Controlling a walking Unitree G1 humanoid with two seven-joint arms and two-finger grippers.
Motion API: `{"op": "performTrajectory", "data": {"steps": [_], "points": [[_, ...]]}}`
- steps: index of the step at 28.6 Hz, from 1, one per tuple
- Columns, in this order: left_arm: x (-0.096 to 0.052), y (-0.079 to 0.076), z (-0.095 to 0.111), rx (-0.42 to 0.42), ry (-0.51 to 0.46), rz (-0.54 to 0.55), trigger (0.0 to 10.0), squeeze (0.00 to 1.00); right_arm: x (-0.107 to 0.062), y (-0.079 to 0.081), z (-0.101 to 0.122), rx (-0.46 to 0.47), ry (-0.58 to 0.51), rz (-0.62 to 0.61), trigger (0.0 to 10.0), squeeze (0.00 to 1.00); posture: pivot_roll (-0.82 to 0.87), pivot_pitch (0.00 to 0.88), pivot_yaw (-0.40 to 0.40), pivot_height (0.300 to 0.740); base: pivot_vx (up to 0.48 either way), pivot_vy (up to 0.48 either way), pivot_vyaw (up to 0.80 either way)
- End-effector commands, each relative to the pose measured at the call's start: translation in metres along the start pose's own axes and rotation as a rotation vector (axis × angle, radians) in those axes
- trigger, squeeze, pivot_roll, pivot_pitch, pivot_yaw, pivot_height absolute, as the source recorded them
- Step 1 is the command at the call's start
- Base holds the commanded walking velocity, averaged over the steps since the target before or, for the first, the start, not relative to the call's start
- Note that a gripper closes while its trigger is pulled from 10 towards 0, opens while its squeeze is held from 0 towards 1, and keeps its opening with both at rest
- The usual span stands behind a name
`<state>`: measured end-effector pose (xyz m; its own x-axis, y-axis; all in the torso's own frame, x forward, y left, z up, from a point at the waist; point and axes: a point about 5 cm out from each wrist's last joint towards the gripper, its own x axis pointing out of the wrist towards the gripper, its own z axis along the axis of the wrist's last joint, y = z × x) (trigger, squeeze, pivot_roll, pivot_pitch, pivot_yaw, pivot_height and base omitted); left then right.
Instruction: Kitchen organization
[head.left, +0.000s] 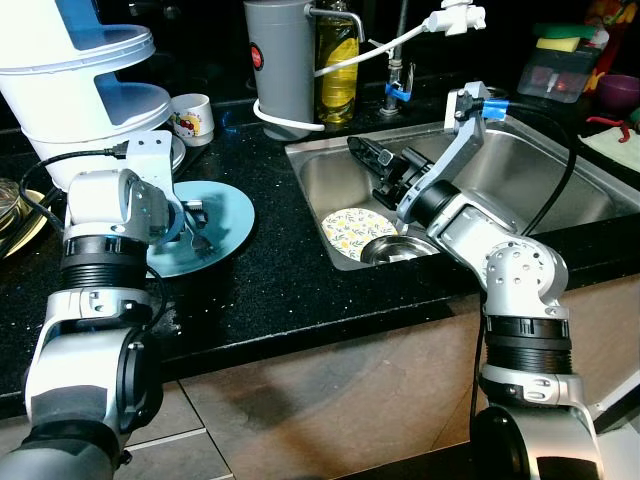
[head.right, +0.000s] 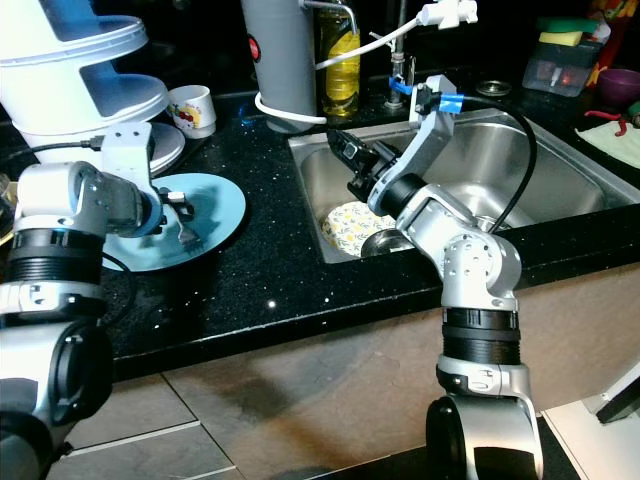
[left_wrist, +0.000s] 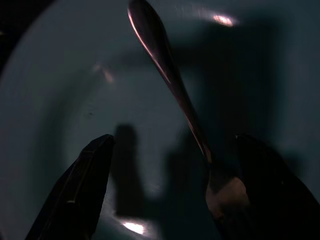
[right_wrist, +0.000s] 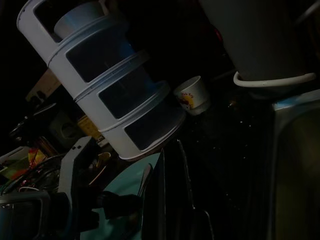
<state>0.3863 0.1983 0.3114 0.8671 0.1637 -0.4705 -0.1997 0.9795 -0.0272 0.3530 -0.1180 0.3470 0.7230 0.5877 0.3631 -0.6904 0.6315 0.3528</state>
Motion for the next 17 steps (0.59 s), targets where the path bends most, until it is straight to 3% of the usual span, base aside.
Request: {"op": "performTrajectory", "data": {"steps": [1, 3, 6, 13, 17], "points": [[0.003, -0.001, -0.005, 0.005, 0.030, -0.009, 10.0, 0.00, 0.003, 0.005, -0.005, 0.004, 0.025, 0.029, 10.0, 0.00, 0.03, 0.188, 0.040, 0.740, 0.000, 0.000, 0.00], [0.005, -0.002, -0.006, 0.010, 0.033, -0.011, 10.0, 0.00, 0.002, 0.007, -0.009, -0.001, 0.051, 0.051, 10.0, 0.00, 0.03, 0.188, 0.040, 0.740, 0.000, 0.000, 0.00], [0.009, -0.005, -0.008, 0.007, 0.035, -0.015, 10.0, 0.00, -0.004, 0.021, -0.027, -0.064, 0.177, 0.190, 10.0, 0.00, 0.03, 0.193, 0.048, 0.740, 0.000, 0.000, 0.00], [0.016, -0.008, -0.007, -0.032, 0.035, -0.025, 10.0, 0.00, -0.023, 0.044, -0.047, -0.139, 0.359, 0.440, 10.0, 0.00, 0.03, 0.192, 0.048, 0.740, 0.000, 0.000, 0.00], [0.018, -0.006, -0.012, -0.033, 0.069, -0.036, 10.0, 0.00, -0.033, 0.050, -0.056, -0.153, 0.419, 0.510, 10.0, 0.00, 0.03, 0.186, 0.048, 0.740, 0.000, 0.000, 0.00]]}}
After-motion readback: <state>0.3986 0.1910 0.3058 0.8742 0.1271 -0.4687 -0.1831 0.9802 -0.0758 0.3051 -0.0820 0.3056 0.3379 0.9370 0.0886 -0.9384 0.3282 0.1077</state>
